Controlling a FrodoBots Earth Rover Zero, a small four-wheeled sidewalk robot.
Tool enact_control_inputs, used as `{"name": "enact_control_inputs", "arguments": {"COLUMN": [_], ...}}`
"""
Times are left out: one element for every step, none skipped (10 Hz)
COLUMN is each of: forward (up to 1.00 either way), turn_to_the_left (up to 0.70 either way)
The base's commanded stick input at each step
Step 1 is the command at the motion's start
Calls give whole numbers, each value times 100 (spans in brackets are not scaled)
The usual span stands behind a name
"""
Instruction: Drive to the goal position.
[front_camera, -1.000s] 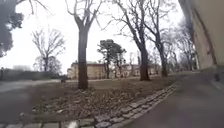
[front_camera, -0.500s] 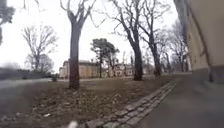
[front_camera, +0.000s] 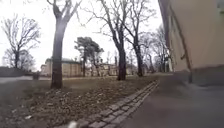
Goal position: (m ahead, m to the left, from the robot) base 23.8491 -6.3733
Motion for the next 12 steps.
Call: {"name": "enact_control_inputs", "arguments": {"forward": [-100,-100,-90,-78,-66,-54,-42,-30,-19,-8,0,0], "turn_to_the_left": [1,1,1,1,1,1,1,1,1,0,0,0]}}
